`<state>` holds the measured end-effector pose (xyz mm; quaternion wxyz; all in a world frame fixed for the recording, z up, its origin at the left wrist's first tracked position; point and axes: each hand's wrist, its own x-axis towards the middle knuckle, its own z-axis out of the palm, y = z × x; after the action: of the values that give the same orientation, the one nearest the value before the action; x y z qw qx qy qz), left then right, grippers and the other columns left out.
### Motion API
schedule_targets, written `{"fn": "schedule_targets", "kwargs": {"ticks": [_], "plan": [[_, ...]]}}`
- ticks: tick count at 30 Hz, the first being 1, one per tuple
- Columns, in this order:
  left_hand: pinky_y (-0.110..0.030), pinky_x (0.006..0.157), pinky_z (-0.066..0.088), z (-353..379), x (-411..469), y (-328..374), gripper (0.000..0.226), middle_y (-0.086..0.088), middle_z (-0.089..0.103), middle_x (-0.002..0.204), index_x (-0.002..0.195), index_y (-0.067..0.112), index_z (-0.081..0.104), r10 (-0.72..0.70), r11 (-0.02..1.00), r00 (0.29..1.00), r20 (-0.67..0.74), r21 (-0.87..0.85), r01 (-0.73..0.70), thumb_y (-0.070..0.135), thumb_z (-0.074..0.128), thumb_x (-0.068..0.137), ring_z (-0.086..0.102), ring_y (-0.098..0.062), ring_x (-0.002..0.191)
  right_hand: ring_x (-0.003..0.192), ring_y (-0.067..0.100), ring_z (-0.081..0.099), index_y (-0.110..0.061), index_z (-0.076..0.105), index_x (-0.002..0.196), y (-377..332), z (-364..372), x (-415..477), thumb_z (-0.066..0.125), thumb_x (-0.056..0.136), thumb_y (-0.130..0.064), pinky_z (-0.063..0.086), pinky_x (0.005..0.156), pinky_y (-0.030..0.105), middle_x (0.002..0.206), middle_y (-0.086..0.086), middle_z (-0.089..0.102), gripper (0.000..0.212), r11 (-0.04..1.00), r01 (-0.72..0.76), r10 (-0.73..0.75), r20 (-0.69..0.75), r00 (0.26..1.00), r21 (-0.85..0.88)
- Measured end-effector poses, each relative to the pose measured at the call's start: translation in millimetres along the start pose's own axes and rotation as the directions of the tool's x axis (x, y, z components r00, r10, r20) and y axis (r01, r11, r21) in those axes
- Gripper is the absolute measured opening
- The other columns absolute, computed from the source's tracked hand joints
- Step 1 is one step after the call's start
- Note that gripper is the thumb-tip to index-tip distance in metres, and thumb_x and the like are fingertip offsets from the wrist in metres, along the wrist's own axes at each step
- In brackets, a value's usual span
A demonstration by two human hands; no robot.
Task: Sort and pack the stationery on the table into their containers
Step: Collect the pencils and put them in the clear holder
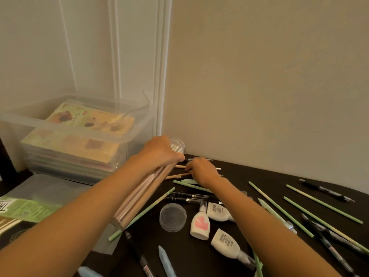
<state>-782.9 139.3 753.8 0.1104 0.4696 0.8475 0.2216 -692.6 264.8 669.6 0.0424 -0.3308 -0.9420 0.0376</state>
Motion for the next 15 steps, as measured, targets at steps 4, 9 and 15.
{"fn": "schedule_targets", "kwargs": {"ticks": [4, 9, 15], "plan": [[-0.027, 0.067, 0.037, 3, 8, -8, 0.052, -0.003, 0.048, 0.092, 0.114, 0.007, 0.053, -0.017, 1.0, 1.0, -0.023, -0.004, 0.017, 0.042, 0.067, 0.078, 0.048, -0.019, 0.084, 0.095, 0.029, 0.059, -0.003, 0.066, 0.108, 0, -6, 13, 0.048, 0.093, -0.005, 0.047, 0.08, 0.033, 0.107, 0.016, 0.064, 0.023, 0.999, 0.006, -0.004, 0.04, 0.999, -0.039], [-0.025, 0.06, 0.035, 4, 10, -13, 0.049, -0.003, 0.05, 0.089, 0.11, 0.007, 0.055, -0.037, 0.999, 0.999, -0.026, -0.011, 0.037, 0.042, 0.068, 0.078, 0.05, -0.019, 0.082, 0.086, 0.024, 0.053, -0.002, 0.06, 0.106, 5, -14, 18, 0.054, 0.09, -0.009, 0.042, 0.073, 0.031, 0.105, 0.016, 0.062, 0.018, 0.999, 0.048, -0.047, 0.124, 0.991, -0.007], [-0.025, 0.058, 0.038, 7, 11, -18, 0.05, -0.002, 0.052, 0.089, 0.109, 0.008, 0.056, -0.043, 0.999, 0.999, -0.019, -0.029, 0.042, 0.043, 0.068, 0.077, 0.053, -0.02, 0.083, 0.082, 0.023, 0.049, -0.008, 0.049, 0.109, 28, -14, 11, 0.041, 0.096, -0.01, 0.041, 0.072, 0.032, 0.101, 0.013, 0.057, 0.015, 0.999, 0.021, -0.012, -0.167, 0.986, 0.049]]}}
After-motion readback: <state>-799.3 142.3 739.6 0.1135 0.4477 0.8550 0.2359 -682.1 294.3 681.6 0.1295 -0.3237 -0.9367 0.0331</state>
